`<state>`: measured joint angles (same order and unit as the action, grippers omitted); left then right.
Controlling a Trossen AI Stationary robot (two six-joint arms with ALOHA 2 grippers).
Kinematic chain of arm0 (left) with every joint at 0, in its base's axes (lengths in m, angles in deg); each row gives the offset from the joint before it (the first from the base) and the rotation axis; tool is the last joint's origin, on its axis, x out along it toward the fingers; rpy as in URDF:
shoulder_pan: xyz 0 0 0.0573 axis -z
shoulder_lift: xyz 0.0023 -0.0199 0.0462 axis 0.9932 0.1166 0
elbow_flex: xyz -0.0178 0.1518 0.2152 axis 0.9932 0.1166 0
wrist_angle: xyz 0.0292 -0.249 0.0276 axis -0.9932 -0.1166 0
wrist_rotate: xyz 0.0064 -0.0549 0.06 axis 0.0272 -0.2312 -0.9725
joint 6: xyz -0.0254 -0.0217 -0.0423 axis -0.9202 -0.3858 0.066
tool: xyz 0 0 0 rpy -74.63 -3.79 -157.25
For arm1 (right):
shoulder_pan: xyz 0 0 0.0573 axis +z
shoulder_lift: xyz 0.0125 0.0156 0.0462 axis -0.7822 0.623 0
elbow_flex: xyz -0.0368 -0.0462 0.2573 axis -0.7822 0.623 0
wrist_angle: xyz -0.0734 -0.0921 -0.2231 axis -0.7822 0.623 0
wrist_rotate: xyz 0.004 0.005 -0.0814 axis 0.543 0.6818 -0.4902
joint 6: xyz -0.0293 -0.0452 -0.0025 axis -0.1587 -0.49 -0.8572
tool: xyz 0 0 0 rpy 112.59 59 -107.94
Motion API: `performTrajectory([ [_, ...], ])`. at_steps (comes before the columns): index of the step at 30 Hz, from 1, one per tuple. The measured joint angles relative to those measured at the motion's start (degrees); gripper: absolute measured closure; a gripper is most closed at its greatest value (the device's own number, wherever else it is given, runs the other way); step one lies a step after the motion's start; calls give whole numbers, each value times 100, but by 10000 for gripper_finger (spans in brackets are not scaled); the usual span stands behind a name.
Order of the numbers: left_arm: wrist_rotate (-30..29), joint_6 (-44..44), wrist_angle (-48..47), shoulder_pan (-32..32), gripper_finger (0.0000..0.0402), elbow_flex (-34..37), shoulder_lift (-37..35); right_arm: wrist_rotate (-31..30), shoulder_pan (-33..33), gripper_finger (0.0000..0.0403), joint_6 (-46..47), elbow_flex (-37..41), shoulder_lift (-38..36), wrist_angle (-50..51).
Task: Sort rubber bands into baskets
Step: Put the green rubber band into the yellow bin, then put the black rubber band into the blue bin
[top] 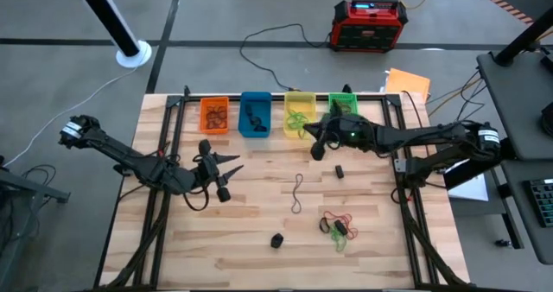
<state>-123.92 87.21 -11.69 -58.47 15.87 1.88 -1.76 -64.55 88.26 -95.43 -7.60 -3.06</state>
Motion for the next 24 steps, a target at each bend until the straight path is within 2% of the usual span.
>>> performTrajectory([
  [2, 96, 298, 15, -60, 278, -1, -12, 16, -165, 394, -88, -95, 154, -314],
  [8, 1729, 1028, 3, -717, 278, -1, -31, -147, -1059, 394, 40, -642, 1037, -178],
  [13, 1837, 1237, 11, -1572, 278, 0, -34, -139, -1773, 393, 43, -1538, 2012, 603],
  [16, 1865, 1124, 7, -1955, 278, 0, -36, -114, -1942, 385, 83, -2226, 2534, 1268],
  [21, 2226, 1018, 27, -2314, 278, 0, -36, -84, -1956, 346, -35, -3390, 3325, 2798],
  [24, 2254, 1016, 43, -2392, 278, 0, -36, -86, -1958, 316, -135, -3811, 3625, 3248],
])
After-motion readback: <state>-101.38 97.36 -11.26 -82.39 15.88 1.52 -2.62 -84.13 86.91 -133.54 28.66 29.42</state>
